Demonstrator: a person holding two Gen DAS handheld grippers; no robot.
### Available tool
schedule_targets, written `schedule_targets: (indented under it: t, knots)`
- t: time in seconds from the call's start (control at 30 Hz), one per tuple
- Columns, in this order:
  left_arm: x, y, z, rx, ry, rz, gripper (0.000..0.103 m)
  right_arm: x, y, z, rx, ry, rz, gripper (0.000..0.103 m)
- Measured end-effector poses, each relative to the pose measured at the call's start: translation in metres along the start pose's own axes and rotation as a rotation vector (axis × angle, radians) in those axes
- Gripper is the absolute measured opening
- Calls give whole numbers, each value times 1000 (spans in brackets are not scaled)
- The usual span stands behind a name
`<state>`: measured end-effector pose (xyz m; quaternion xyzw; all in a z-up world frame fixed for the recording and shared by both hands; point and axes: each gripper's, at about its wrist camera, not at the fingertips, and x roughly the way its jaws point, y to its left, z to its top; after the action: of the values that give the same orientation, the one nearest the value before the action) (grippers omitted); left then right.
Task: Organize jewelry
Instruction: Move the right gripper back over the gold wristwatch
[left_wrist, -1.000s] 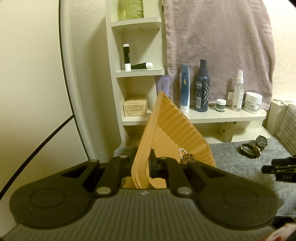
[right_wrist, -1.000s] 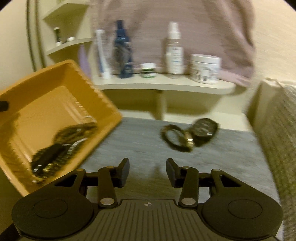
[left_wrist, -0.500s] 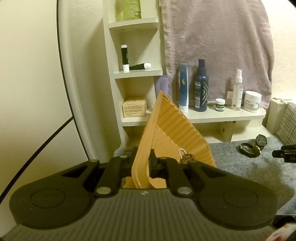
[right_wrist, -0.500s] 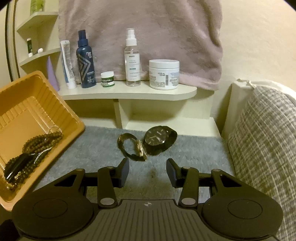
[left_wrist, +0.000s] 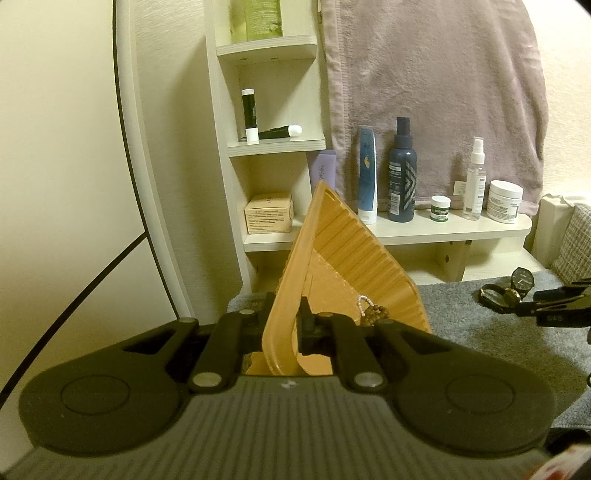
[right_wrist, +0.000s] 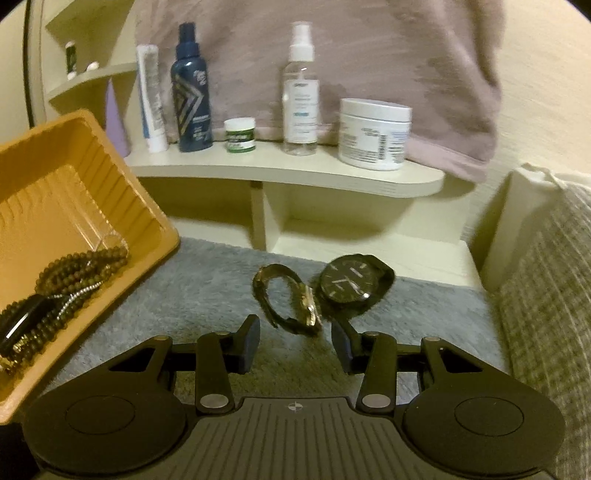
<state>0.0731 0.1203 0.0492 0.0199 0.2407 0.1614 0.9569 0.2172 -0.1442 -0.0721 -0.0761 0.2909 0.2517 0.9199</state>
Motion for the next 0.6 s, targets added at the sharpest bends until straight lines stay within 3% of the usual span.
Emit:
schedule_targets:
  t: [0.6]
  knots:
    - [0, 2, 0, -5, 2, 1, 9, 42, 18, 0, -193, 31, -42, 44]
